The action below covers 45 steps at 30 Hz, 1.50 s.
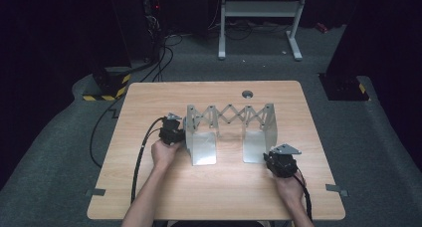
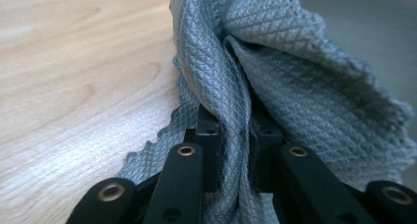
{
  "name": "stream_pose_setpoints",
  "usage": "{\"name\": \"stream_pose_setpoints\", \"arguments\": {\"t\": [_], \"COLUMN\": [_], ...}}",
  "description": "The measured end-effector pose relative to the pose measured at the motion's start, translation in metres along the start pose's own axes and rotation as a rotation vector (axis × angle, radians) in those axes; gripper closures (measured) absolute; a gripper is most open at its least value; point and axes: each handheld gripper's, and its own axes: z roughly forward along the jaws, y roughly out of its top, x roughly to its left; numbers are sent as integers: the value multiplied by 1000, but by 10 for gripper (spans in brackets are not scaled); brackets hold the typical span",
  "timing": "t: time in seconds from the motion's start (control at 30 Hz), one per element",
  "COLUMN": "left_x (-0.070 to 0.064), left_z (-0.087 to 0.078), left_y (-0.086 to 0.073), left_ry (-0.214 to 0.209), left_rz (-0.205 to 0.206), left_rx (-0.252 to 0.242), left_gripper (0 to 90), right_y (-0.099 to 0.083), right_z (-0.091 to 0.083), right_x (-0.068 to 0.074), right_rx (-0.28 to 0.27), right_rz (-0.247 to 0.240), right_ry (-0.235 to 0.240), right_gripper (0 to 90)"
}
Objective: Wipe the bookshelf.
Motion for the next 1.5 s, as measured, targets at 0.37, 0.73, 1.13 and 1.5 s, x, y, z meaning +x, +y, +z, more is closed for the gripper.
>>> {"name": "stream_pose_setpoints", "arguments": {"t": [0.37,0.73,1.13,1.5], "left_x": [-23,-45,-68,-101], "left_z": [-62,-88,-83,-69], "left_y": [10,-13,-61,-84], "left_ry": [-30,-34,-25,-62], "left_rz": [25,54,52,92], "left_rx": [-150,-175,-130,-95], "left_gripper": [780,778,777,777], "right_y": [0,0,0,0], "right_z": [0,0,0,0], "right_x": [0,0,0,1], "right_rx": [1,1,1,-1], "right_rz": [-1,0,-3,-3], "right_ry": [0,1,-1,-4], "right_gripper": [757,757,757,757]}}
